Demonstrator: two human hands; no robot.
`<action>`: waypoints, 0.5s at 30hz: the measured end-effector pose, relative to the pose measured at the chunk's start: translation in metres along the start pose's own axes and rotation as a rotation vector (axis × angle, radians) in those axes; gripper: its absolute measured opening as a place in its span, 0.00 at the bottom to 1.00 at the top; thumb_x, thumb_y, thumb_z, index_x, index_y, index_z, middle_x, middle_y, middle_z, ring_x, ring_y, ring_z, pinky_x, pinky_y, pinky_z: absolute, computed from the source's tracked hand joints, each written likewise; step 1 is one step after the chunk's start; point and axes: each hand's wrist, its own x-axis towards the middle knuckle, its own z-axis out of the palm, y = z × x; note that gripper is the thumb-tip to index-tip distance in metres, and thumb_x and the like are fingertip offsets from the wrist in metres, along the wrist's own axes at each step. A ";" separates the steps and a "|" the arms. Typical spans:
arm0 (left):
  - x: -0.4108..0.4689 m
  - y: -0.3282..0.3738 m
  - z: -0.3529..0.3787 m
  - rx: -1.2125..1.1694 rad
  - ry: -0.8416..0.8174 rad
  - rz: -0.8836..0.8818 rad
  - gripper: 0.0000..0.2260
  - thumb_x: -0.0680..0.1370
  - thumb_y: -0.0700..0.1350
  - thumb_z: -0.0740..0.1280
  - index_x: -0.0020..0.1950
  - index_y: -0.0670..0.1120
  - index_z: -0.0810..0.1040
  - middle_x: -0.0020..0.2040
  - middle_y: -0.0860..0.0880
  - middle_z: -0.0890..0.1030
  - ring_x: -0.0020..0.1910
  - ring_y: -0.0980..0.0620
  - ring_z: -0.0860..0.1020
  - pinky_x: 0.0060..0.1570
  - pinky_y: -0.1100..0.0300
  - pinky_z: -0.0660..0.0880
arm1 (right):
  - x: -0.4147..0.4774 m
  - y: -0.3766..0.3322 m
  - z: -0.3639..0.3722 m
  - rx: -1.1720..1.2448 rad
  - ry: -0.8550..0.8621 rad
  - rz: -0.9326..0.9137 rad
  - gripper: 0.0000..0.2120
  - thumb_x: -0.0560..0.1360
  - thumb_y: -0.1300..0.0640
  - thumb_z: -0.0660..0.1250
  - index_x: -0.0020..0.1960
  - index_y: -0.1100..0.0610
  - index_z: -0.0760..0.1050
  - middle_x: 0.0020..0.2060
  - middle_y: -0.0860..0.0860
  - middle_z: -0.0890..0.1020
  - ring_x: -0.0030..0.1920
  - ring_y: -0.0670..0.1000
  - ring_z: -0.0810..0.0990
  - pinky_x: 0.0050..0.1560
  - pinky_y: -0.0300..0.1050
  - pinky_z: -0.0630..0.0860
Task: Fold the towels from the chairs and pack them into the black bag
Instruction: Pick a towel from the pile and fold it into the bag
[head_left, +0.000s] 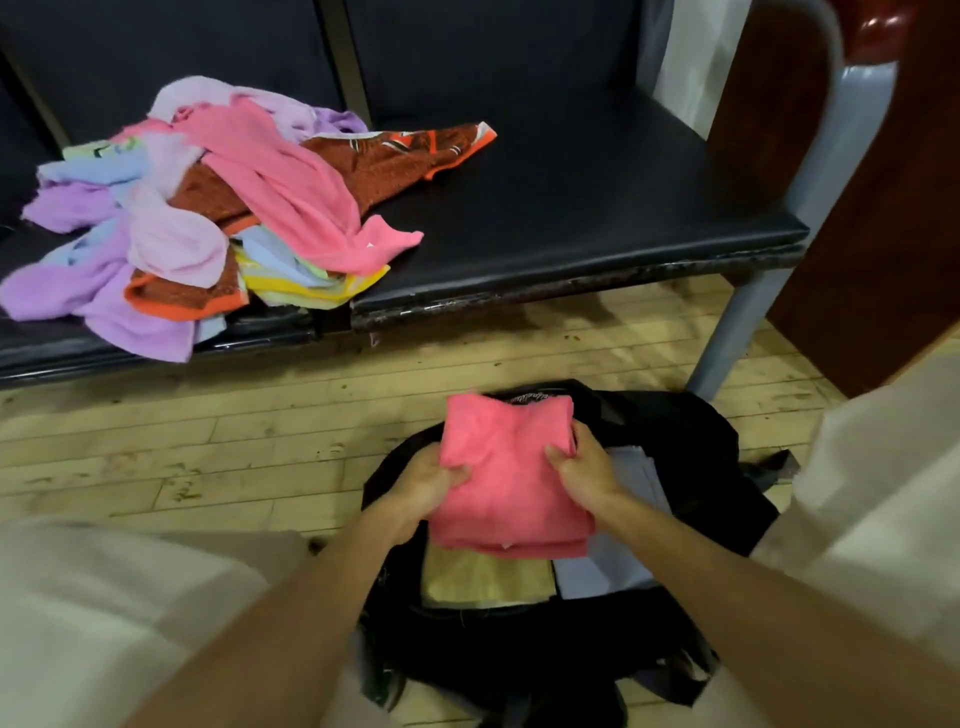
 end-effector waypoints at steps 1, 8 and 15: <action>0.006 -0.010 0.002 0.067 0.075 0.008 0.08 0.79 0.41 0.64 0.58 0.46 0.74 0.55 0.47 0.79 0.52 0.49 0.77 0.53 0.55 0.73 | 0.001 0.008 0.010 -0.021 -0.003 0.029 0.23 0.79 0.59 0.63 0.73 0.57 0.64 0.66 0.56 0.75 0.65 0.58 0.73 0.64 0.49 0.69; 0.035 -0.072 0.006 0.266 0.062 -0.010 0.15 0.79 0.42 0.62 0.66 0.44 0.71 0.60 0.49 0.76 0.59 0.49 0.75 0.58 0.54 0.72 | 0.010 0.056 0.052 -0.058 -0.069 0.092 0.27 0.80 0.59 0.62 0.77 0.59 0.57 0.72 0.56 0.68 0.72 0.56 0.66 0.68 0.40 0.59; 0.050 -0.103 0.011 0.311 0.149 -0.193 0.12 0.77 0.39 0.62 0.60 0.41 0.68 0.49 0.47 0.75 0.49 0.46 0.74 0.47 0.56 0.69 | 0.025 0.093 0.069 -0.047 -0.069 0.179 0.30 0.79 0.57 0.64 0.77 0.55 0.56 0.73 0.54 0.67 0.72 0.55 0.66 0.73 0.47 0.61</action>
